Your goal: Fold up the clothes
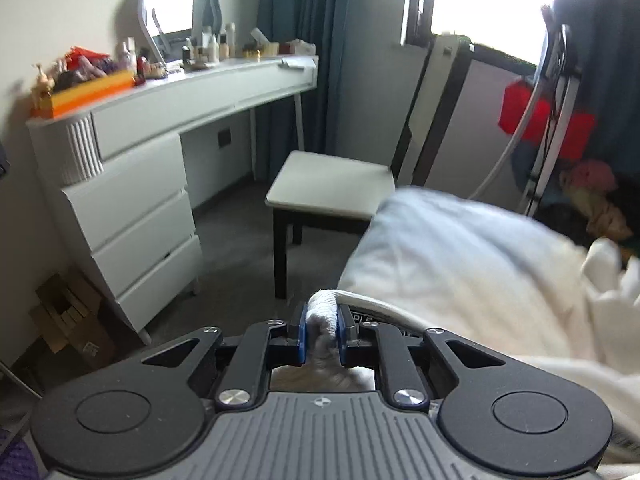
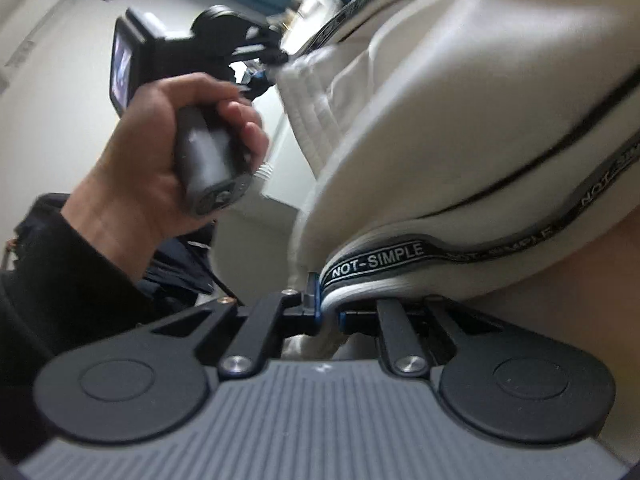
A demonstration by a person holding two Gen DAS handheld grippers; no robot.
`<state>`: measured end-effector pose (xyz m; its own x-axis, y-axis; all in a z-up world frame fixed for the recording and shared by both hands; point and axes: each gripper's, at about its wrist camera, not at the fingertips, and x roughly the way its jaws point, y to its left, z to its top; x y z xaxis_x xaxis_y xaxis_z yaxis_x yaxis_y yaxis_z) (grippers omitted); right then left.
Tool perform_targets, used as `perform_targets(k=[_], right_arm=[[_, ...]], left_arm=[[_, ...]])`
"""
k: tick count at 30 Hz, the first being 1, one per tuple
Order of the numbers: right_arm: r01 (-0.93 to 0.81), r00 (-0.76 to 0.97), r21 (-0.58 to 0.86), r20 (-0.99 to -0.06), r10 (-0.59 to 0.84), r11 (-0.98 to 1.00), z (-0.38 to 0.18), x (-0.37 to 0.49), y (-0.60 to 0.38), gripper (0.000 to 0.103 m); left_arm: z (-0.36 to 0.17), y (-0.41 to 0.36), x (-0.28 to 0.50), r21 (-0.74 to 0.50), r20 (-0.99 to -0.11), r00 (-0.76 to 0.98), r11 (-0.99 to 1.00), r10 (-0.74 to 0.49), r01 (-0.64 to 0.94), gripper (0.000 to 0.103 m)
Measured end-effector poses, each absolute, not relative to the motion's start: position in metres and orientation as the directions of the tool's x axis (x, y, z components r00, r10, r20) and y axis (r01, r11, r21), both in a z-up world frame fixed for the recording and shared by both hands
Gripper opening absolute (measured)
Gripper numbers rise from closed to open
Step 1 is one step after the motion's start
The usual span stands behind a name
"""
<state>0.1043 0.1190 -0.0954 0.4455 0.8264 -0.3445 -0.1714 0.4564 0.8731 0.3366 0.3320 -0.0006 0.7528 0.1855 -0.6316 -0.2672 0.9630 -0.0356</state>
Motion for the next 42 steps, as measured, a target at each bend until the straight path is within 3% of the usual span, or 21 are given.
perform_targets(k=[6, 9, 11, 16, 18, 22, 26, 31, 42], right_arm=[[-0.274, 0.402, 0.816, -0.384, 0.831, 0.509, -0.076, 0.111, 0.118, 0.016], [-0.351, 0.392, 0.740, -0.440, 0.808, 0.574, -0.060, 0.102, 0.113, 0.016], [-0.391, 0.395, 0.692, -0.469, 0.790, 0.607, -0.048, 0.090, 0.107, 0.018], [-0.471, 0.494, 0.548, -0.486, 0.721, 0.691, -0.003, 0.052, 0.082, 0.020], [-0.477, 0.547, 0.503, -0.473, 0.691, 0.721, 0.014, 0.046, 0.063, 0.021], [-0.432, 0.700, 0.379, -0.432, 0.569, 0.819, 0.044, 0.010, 0.006, 0.036], [-0.348, 0.825, 0.240, -0.381, 0.418, 0.906, 0.070, -0.019, -0.048, 0.035], [-0.262, 0.920, 0.209, -0.240, 0.310, 0.942, 0.087, -0.054, -0.126, 0.035], [-0.230, 0.948, 0.060, -0.213, 0.237, 0.971, 0.058, -0.066, -0.193, 0.033]], left_arm=[[-0.012, 0.341, 0.319, -0.090, -0.594, 0.792, 0.967, 0.139, -0.238, 0.022], [0.007, 0.338, 0.291, -0.124, -0.595, 0.794, 0.963, 0.120, -0.238, 0.033], [0.022, 0.328, 0.269, -0.127, -0.583, 0.806, 0.968, 0.104, -0.216, 0.050], [0.054, 0.291, 0.206, -0.153, -0.538, 0.841, 0.974, 0.058, -0.165, 0.072], [0.064, 0.266, 0.177, -0.149, -0.522, 0.852, 0.979, 0.042, -0.139, 0.073], [0.079, 0.211, 0.119, -0.163, -0.468, 0.884, 0.984, -0.015, -0.069, 0.074], [0.087, 0.162, 0.068, -0.209, -0.412, 0.909, 0.978, -0.062, -0.028, 0.078], [0.083, 0.106, 0.024, -0.241, -0.404, 0.904, 0.970, -0.138, 0.041, 0.078], [0.046, 0.020, -0.004, -0.194, -0.445, 0.858, 0.963, -0.257, 0.188, 0.080]])
